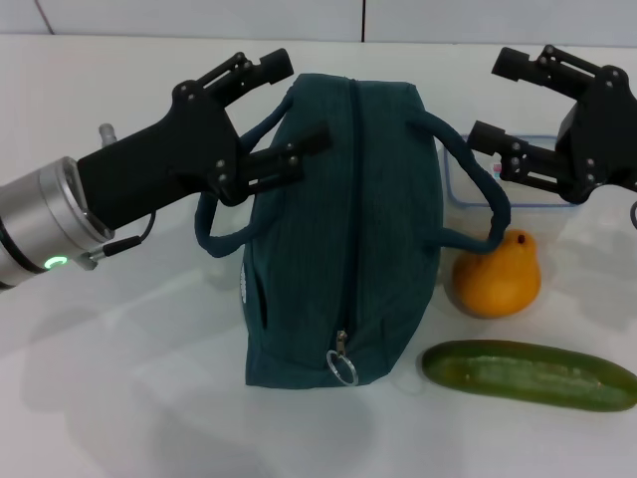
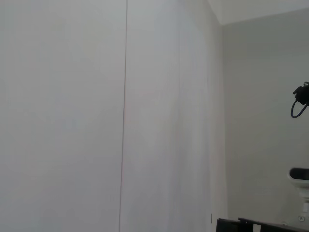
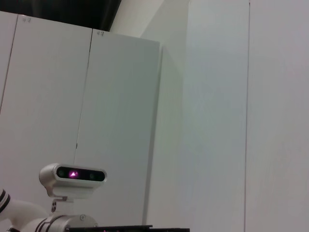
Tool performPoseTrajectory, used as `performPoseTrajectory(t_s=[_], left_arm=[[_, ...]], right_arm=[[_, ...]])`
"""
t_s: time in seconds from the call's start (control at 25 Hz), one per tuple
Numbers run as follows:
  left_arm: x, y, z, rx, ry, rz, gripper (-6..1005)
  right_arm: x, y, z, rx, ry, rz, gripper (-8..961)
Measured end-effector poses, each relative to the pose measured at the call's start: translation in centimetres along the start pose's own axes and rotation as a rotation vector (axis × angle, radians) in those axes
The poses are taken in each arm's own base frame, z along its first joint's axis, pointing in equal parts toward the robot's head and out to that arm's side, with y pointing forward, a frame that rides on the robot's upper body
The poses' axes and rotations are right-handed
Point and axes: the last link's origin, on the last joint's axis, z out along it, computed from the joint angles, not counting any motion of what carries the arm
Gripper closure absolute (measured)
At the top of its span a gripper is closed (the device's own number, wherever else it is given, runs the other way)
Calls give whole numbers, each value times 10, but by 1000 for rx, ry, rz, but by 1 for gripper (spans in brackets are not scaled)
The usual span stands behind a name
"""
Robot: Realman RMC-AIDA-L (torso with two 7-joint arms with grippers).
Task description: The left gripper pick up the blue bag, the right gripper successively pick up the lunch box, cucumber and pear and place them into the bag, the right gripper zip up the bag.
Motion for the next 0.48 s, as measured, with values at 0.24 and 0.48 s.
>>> performPoseTrajectory(t_s=[0.24, 0.48], left_arm=[[-2, 3, -4, 5, 0, -8, 137], [2, 2, -8, 6, -1, -56, 138]], right_arm=[[0, 0, -1, 6, -6, -2, 231], [-1, 2, -1, 5, -16, 0, 231]])
